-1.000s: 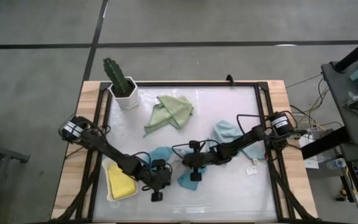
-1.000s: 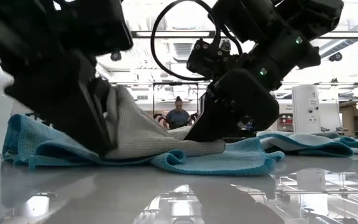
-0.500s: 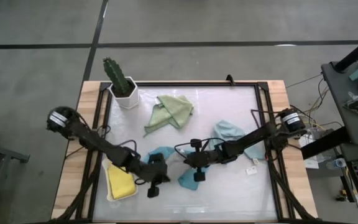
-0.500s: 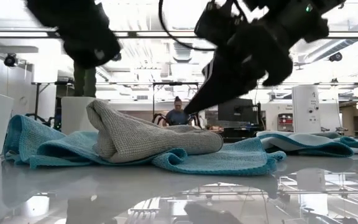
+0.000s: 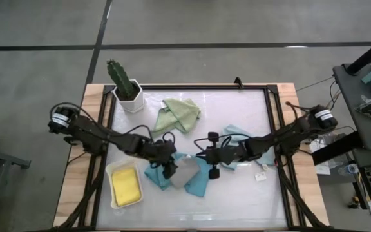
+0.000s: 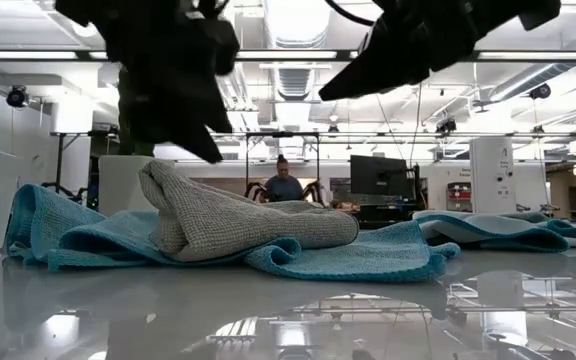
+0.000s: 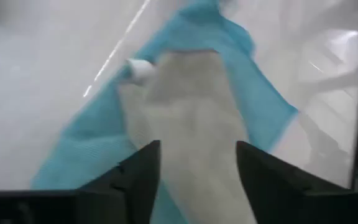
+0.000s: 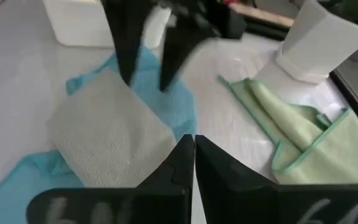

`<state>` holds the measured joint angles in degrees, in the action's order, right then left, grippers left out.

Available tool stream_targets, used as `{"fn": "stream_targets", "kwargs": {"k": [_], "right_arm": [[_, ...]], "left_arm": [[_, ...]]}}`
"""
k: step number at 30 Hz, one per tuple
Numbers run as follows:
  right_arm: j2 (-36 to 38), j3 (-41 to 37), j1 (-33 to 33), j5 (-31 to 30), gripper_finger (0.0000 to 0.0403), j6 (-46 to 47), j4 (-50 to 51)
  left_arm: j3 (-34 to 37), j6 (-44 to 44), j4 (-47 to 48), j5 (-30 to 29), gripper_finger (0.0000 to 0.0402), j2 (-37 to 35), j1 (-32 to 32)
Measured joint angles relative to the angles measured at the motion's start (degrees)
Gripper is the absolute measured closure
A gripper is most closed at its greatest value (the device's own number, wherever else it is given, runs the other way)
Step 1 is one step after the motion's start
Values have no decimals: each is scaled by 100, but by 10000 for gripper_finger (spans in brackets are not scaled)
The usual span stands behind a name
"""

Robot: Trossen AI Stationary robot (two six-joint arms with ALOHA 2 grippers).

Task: Fold microfiber towels
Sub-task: Put the gray microfiber towel into the white bin

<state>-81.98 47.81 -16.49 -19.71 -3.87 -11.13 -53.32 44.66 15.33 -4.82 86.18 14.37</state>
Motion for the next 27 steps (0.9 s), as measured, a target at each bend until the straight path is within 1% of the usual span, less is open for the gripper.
{"fn": "stream_targets", "kwargs": {"k": [2, 4, 8, 11, 17, 21, 25, 27], "right_arm": [[71, -150, 15, 0, 394, -2, -168], [97, -271, 28, 3, 394, -8, -355], [86, -380, 54, 5, 394, 1, -466], [50, -391, 66, 11, 394, 17, -465], [49, -400, 66, 14, 394, 9, -462], [49, -400, 66, 13, 394, -1, -460], [49, -400, 66, 12, 394, -7, -463], [49, -400, 76, 12, 394, -16, -458]], "left_arm": [[-6, 1, 10, 12, 180, 58, -134], [-24, 54, -33, 31, 163, 155, -255], [-22, 416, -28, 30, 161, 432, -398], [-27, 445, -109, 46, 168, 681, -391], [-172, 446, -551, 432, 188, 1143, -358], [-276, 405, -634, 602, 205, 1370, -306], [-315, 400, -653, 647, 229, 1516, -211], [-310, 321, -694, 651, 251, 1548, -163]]}}
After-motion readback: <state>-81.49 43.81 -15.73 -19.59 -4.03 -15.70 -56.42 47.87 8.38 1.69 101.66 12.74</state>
